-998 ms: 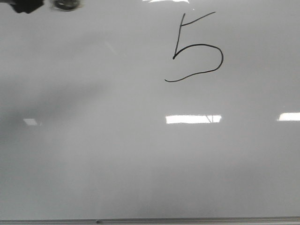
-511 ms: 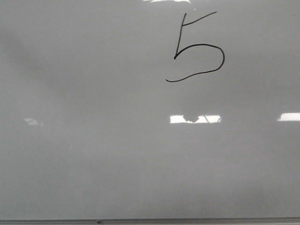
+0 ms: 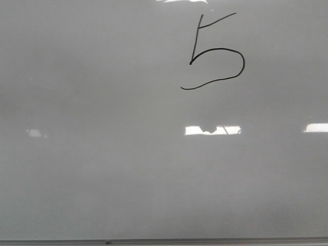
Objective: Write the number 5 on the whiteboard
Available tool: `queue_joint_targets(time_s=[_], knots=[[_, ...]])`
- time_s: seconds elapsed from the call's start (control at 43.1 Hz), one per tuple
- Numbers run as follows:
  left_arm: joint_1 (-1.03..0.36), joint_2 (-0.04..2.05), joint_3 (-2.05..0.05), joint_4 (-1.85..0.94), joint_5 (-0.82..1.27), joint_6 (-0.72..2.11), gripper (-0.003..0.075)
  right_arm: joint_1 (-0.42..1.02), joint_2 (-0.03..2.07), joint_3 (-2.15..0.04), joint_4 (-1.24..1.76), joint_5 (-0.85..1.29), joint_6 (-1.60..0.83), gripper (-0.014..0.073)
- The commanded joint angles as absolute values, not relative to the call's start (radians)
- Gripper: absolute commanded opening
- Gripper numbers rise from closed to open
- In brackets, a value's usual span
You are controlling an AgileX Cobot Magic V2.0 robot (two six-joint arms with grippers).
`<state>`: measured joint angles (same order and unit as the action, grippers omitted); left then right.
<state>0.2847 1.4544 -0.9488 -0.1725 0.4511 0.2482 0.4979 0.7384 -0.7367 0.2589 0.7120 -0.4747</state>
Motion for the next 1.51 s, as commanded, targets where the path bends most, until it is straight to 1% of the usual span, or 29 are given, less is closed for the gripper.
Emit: queue_joint_targets(time_s=[0.0, 0.046, 0.093, 0.209, 0.302, 0.395, 0.58, 0.65, 0.743, 0.836, 0.905, 0.952, 1.114, 1.253, 1.346, 1.439, 1.485], knots=[[0.287, 1.469, -0.974, -0.188, 0.371, 0.242, -0.0018, 0.493, 0.733, -0.763, 0.265, 0.646, -0.472, 0.0612], [0.287, 1.477, -0.974, -0.188, 0.363, 0.242, -0.0008, 0.493, 0.733, -0.763, 0.265, 0.646, -0.472, 0.0612], [0.287, 1.480, -0.974, -0.188, 0.356, 0.242, 0.0023, 0.493, 0.733, -0.763, 0.265, 0.646, -0.472, 0.0612], [0.287, 1.480, -0.974, -0.188, 0.333, 0.242, 0.0134, 0.493, 0.733, -0.763, 0.265, 0.646, -0.472, 0.0612], [0.287, 1.480, -0.974, -0.186, 0.333, 0.242, 0.0202, 0.493, 0.733, -0.763, 0.265, 0.646, -0.472, 0.0612], [0.287, 1.480, -0.974, -0.186, 0.331, 0.242, 0.0231, 0.493, 0.733, -0.763, 0.265, 0.646, -0.472, 0.0612], [0.287, 1.480, -0.974, -0.182, 0.323, 0.242, 0.0235, 0.493, 0.733, -0.763, 0.265, 0.646, -0.472, 0.0612], [0.287, 1.478, -0.974, -0.183, 0.338, 0.242, 0.0258, 0.493, 0.733, -0.763, 0.265, 0.646, -0.472, 0.0612], [0.287, 1.464, -0.974, -0.164, 0.383, 0.242, 0.0335, 0.493, 0.733, -0.763, 0.265, 0.644, -0.472, 0.0612], [0.287, 1.434, -0.972, -0.132, 0.429, 0.242, 0.0445, 0.493, 0.733, -0.763, 0.265, 0.645, -0.470, 0.0612], [0.288, 1.396, -0.966, -0.128, 0.445, 0.242, 0.0496, 0.493, 0.733, -0.763, 0.265, 0.642, -0.462, 0.0612], [0.288, 1.364, -0.964, -0.125, 0.454, 0.242, 0.0508, 0.493, 0.733, -0.763, 0.265, 0.639, -0.455, 0.0612], [0.288, 1.251, -0.964, -0.125, 0.503, 0.242, 0.0507, 0.493, 0.733, -0.763, 0.265, 0.620, -0.426, 0.0612], [0.284, 1.149, -0.963, -0.139, 0.541, 0.253, 0.0498, 0.480, 0.733, -0.763, 0.261, 0.538, -0.287, 0.0604], [0.245, 1.078, -0.963, -0.168, 0.545, 0.302, 0.0472, 0.435, 0.733, -0.763, 0.246, 0.471, -0.203, 0.0535], [0.170, 1.015, -0.963, -0.168, 0.543, 0.328, 0.0424, 0.366, 0.733, -0.763, 0.243, 0.422, -0.173, 0.0463], [0.136, 0.980, -0.957, -0.168, 0.541, 0.338, 0.0396, 0.322, 0.733, -0.763, 0.243, 0.413, -0.173, 0.0442]])
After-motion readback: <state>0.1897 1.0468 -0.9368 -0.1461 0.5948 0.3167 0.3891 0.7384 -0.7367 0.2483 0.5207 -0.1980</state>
